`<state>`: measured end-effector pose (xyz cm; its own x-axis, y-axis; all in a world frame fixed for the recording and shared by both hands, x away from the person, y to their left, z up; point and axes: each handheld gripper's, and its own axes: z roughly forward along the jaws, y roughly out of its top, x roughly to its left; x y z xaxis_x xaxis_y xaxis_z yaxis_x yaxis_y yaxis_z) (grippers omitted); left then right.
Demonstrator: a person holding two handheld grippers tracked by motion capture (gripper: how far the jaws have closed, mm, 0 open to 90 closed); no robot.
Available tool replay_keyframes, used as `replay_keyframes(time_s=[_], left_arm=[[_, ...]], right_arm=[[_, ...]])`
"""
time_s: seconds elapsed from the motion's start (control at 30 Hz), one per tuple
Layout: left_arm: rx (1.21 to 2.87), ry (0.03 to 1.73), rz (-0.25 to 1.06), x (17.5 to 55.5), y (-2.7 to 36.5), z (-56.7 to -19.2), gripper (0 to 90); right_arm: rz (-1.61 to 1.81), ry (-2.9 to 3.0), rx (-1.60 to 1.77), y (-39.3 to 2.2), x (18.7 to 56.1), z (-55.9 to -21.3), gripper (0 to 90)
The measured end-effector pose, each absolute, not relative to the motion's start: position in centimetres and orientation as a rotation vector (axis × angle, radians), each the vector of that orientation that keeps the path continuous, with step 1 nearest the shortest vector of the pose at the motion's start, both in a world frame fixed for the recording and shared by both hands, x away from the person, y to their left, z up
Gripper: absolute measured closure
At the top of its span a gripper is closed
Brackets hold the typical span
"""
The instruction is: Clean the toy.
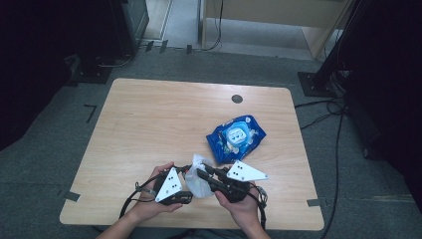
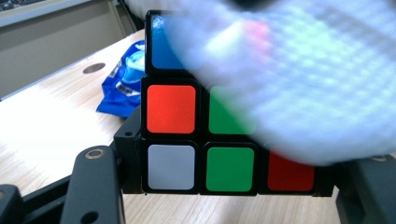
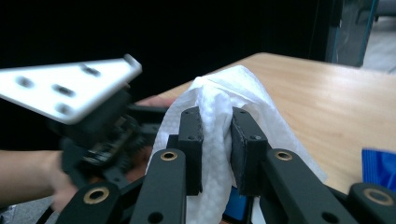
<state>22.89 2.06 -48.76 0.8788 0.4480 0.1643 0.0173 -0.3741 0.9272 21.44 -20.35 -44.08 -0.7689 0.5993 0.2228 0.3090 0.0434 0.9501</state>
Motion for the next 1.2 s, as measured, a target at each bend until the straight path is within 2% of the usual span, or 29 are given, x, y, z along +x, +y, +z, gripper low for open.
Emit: replay_keyframes(time_s=[0.23, 0.43, 0.6, 0.83, 1.0, 1.2], left_arm=[[1.909, 0.342, 0.459, 22.9, 2.3, -48.7, 33.7], [1.899, 0.348, 0.472, 23.0, 2.6, -48.5, 33.7], [1.912, 0.366, 0.482, 23.3, 2.8, -48.8, 33.7], [1.921, 0.341, 0.488, 22.9, 2.1, -49.0, 33.7], [1.907, 0.317, 0.483, 22.4, 1.9, -48.6, 33.7], [1.91, 0.334, 0.48, 22.7, 2.2, -48.7, 33.7]], right_arm=[[1.71, 2.014, 0.986, -21.6, 22.4, -45.5, 73.8], [1.541, 2.002, 1.121, -23.2, 23.7, -47.0, 78.5], [1.653, 1.939, 1.121, -24.2, 23.2, -45.4, 79.1], [1.881, 1.928, 0.942, -22.5, 20.8, -42.8, 79.1], [1.821, 2.007, 0.921, -21.0, 20.9, -44.1, 79.1], [1.712, 2.005, 0.923, -21.1, 21.5, -45.2, 78.8]])
